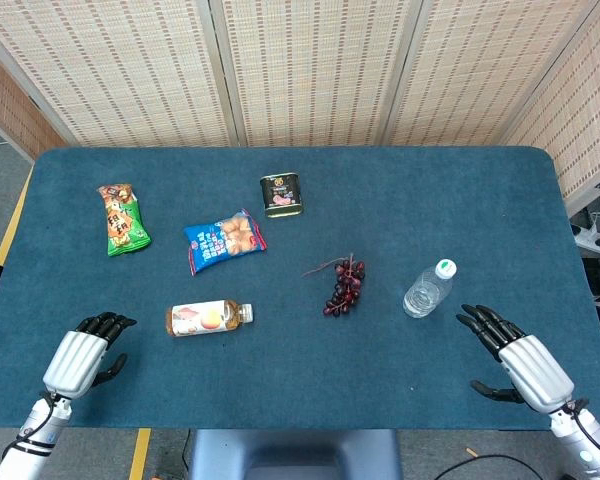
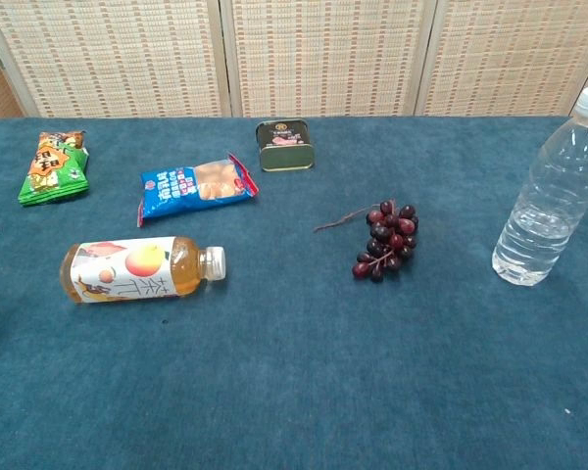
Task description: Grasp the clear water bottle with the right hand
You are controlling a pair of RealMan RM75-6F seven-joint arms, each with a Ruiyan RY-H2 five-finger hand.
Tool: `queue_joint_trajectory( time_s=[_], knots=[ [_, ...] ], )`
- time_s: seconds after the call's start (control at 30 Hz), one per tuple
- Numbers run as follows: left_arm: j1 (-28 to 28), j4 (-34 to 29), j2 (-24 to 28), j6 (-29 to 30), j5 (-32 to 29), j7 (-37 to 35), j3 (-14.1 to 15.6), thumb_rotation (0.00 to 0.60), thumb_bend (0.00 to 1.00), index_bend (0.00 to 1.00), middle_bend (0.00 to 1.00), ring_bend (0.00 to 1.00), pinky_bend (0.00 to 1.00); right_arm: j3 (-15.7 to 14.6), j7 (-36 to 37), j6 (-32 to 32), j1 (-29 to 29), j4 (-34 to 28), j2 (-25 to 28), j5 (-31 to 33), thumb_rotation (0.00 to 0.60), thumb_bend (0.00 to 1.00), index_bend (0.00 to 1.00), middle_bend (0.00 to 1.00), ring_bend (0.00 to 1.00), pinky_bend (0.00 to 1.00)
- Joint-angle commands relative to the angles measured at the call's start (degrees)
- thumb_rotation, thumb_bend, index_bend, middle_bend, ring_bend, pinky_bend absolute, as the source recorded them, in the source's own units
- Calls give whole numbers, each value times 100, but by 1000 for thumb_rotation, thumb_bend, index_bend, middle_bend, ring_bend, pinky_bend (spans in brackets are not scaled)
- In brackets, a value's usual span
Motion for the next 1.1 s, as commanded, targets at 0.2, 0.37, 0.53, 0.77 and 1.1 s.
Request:
queue_joint_trajectory(
  time_s=[0.2,0.37,0.53,0.77,1.1],
  knots=[
    [-7,-21,18,-31,67,-16,21,600,362,255,270,207,317,65,-170,149,-94,9,-83,67,600,104,0,0,0,221],
    [-21,36,17,-48,58,-126,-10,600,362,258,271,209,317,307,-588,685,-370,36,-399,242,600,104,0,0,0,221],
    [-42,88,29,-84,81,-302,-2,600,362,262,274,211,318,733,-1084,1103,-569,183,-978,657,600,104,0,0,0,197],
    [-13,-5,108,23,190,-381,31,600,362,269,281,215,318,1117,-294,238,-196,203,-1296,1448,600,104,0,0,0,113],
    [-24,-13,107,-55,170,-373,27,600,362,269,282,215,318,1253,1560,-1558,515,172,-1202,2096,600,104,0,0,0,113]
  ],
)
